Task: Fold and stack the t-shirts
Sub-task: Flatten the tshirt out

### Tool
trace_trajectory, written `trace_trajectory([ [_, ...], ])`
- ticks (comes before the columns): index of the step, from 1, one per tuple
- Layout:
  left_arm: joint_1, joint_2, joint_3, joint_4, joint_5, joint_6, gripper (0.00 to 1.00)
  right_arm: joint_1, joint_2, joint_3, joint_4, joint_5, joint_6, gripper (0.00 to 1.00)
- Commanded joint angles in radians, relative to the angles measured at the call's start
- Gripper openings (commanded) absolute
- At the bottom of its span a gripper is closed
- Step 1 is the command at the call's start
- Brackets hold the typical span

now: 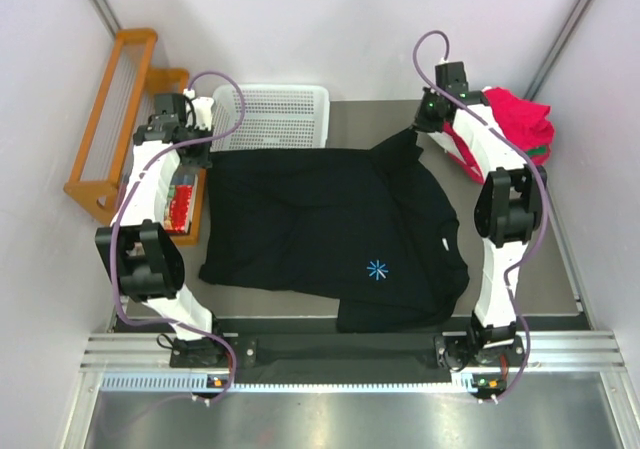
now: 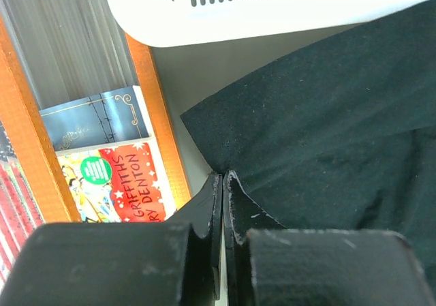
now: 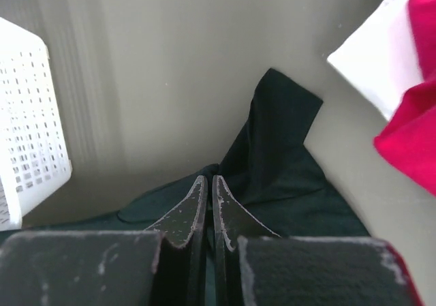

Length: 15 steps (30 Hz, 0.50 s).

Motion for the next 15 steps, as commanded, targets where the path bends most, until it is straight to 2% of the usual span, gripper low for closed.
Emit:
trace_trajectory([
  [1, 0.004, 0.006, 0.034, 0.075, -0.001, -0.019, 0.00, -0.032, -0.033, 0.089, 0.036, 0.012, -0.007, 0.00],
  [5, 0.007, 0.019, 0.091, 0.064, -0.065, -0.030, 0.00, -0.039, -0.059, 0.120, 0.002, -0.014, -0.005, 0.00],
  [8, 0.007, -0.042, 0.163, -0.006, -0.035, -0.038, 0.00, -0.035, -0.195, 0.015, 0.040, -0.036, -0.007, 0.00],
  [10, 0.007, -0.100, 0.191, -0.017, -0.007, -0.045, 0.00, -0.021, -0.350, -0.081, 0.083, -0.026, -0.011, 0.00],
  [14, 0.007, -0.307, 0.357, -0.097, 0.066, -0.052, 0.00, 0.010, -0.636, -0.188, 0.111, -0.028, -0.036, 0.00],
  [15, 0.007, -0.353, 0.372, -0.112, 0.083, -0.050, 0.00, 0.025, -0.755, -0.211, 0.106, -0.029, -0.042, 0.00],
])
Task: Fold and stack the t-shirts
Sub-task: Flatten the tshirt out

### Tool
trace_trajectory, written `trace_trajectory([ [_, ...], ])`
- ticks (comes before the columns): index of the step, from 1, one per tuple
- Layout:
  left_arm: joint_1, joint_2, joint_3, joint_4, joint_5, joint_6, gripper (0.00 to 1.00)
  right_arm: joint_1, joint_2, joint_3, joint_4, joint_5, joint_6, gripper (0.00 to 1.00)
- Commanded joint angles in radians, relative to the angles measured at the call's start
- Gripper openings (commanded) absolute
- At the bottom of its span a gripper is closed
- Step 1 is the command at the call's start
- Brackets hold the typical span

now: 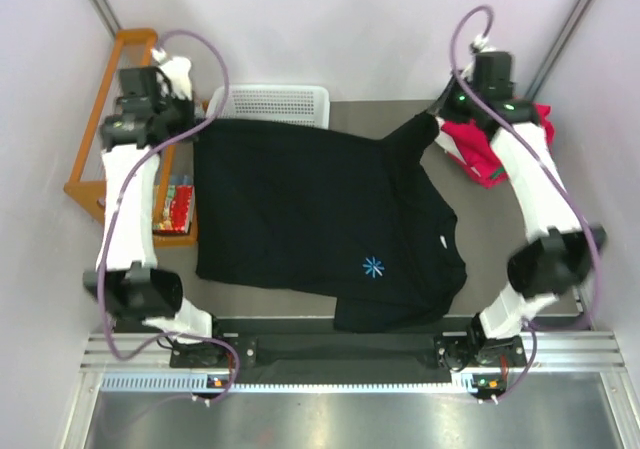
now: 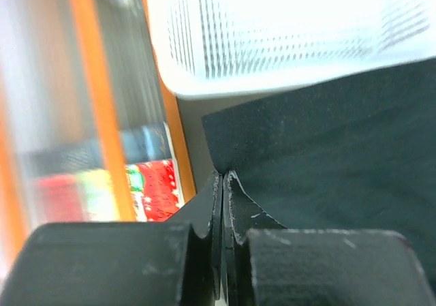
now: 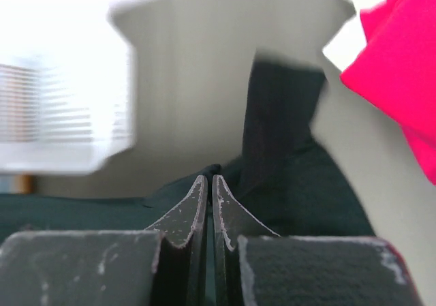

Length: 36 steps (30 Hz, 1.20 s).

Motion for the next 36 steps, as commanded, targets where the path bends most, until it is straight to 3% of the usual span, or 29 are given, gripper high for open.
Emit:
trace_trajectory([
  [1, 0.007, -0.325, 0.166, -0.032, 0.090, -0.002, 0.00, 0.041, -0.453, -0.034, 0.096, -0.006, -0.042, 0.00],
  [6, 0.007, -0.644, 0.180, -0.133, 0.095, 0.078, 0.00, 0.066, -0.881, -0.096, 0.054, -0.003, -0.050, 0.00],
  [11, 0.016, -0.932, 0.163, -0.142, 0.118, 0.194, 0.00, 0.162, -1.068, 0.045, -0.080, 0.141, -0.096, 0.00],
  [14, 0.027, -0.960, 0.220, -0.171, 0.092, 0.204, 0.00, 0.188, -1.115, 0.122, -0.117, 0.196, -0.114, 0.00],
  [19, 0.027, -0.950, 0.202, -0.171, 0.066, 0.175, 0.00, 0.224, -1.102, 0.113, -0.121, 0.252, -0.142, 0.00],
  [27, 0.027, -0.927, -0.146, 0.054, 0.039, 0.135, 0.00, 0.233, -0.990, -0.117, -0.027, 0.370, -0.177, 0.00],
  [31, 0.025, -0.818, -0.341, 0.177, 0.032, 0.127, 0.00, 0.233, -0.895, -0.234, 0.059, 0.419, -0.189, 0.00],
  [36, 0.025, -0.619, -0.473, 0.322, 0.035, 0.136, 0.00, 0.198, -0.712, -0.340, 0.186, 0.443, -0.171, 0.00],
])
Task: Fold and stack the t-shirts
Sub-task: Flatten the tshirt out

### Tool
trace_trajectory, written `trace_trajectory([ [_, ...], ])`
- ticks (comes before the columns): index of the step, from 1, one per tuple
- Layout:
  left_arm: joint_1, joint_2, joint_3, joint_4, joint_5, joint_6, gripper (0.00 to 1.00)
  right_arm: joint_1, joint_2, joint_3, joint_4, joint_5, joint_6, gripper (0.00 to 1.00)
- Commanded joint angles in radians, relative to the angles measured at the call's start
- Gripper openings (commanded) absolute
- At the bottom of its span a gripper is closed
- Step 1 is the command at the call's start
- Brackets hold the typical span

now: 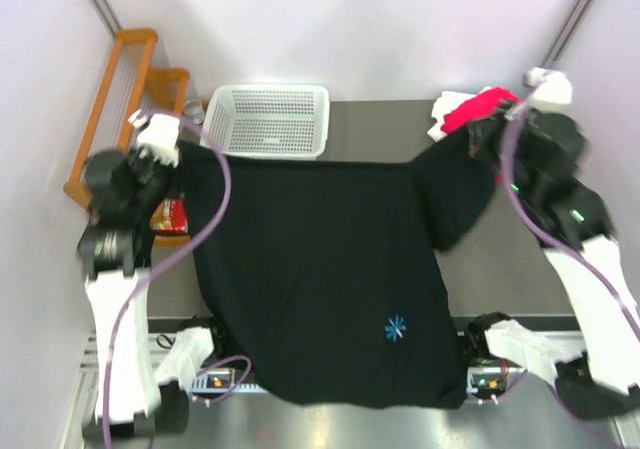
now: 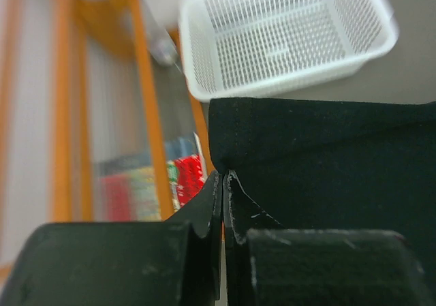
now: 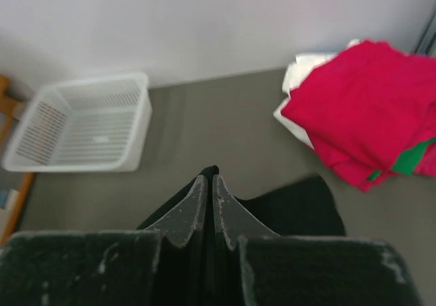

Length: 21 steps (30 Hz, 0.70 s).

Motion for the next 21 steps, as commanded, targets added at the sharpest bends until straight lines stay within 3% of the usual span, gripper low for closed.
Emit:
trace_trajectory([
  [1, 0.005, 0.206, -0.084, 0.229, -0.029, 0.000, 0.00, -0.040, 0.116, -0.042, 0.170, 0.052, 0.021, 0.00],
  [8, 0.005, 0.563, -0.049, 0.277, -0.056, 0.062, 0.00, -0.240, 0.381, -0.038, 0.267, -0.151, 0.144, 0.00],
  [15, 0.004, 0.855, 0.109, 0.222, -0.147, 0.080, 0.00, -0.261, 0.596, 0.083, 0.275, -0.165, 0.143, 0.00],
  [21, 0.005, 0.952, 0.212, 0.228, -0.173, 0.053, 0.00, -0.263, 0.795, 0.223, 0.206, -0.186, 0.135, 0.00],
])
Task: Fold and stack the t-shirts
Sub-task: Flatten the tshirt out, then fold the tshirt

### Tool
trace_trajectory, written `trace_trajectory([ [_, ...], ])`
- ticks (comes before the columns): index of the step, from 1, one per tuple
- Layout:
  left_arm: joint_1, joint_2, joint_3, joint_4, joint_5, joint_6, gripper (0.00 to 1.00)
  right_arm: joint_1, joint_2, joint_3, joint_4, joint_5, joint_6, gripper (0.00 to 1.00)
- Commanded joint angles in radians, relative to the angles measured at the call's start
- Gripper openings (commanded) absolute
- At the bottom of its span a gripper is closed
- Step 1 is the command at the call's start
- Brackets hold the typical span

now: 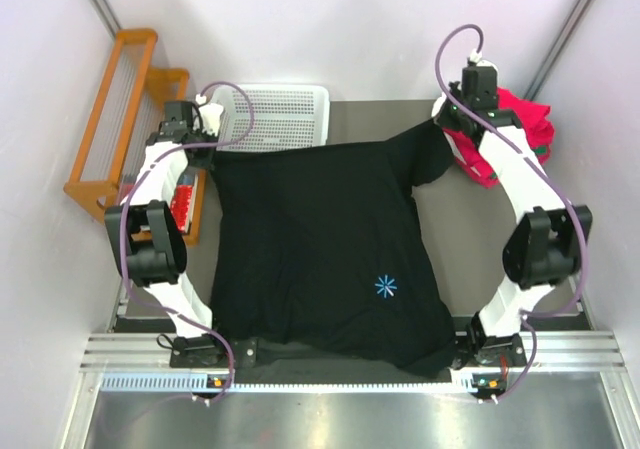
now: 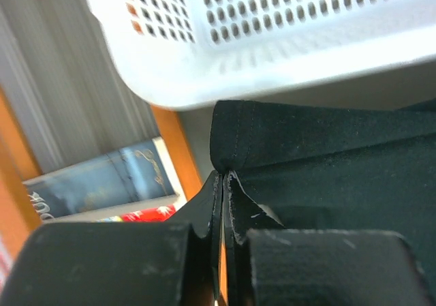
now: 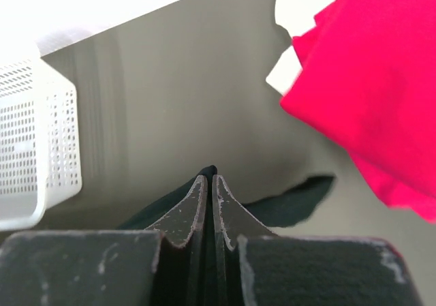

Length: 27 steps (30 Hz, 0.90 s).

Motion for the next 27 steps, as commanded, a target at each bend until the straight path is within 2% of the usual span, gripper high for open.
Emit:
trace_trajectory([
  [1, 0.013, 0.030, 0.114, 0.045, -0.090, -0.001, 0.00, -0.026, 0.085, 0.118, 0.043, 0.020, -0.005, 0.00],
  [8, 0.009, 0.044, 0.173, -0.007, -0.073, -0.027, 0.00, -0.026, 0.096, 0.102, 0.031, 0.039, -0.029, 0.00],
  [15, -0.008, -0.106, 0.039, -0.057, -0.030, 0.020, 0.00, -0.005, -0.016, -0.021, 0.003, 0.033, -0.002, 0.00],
  [19, -0.013, -0.189, -0.034, -0.085, -0.010, 0.047, 0.00, 0.044, -0.079, -0.063, -0.081, 0.088, -0.003, 0.00],
  [27, -0.016, -0.283, -0.038, -0.192, 0.033, 0.065, 0.00, 0.093, -0.165, -0.105, -0.215, 0.158, -0.002, 0.00],
])
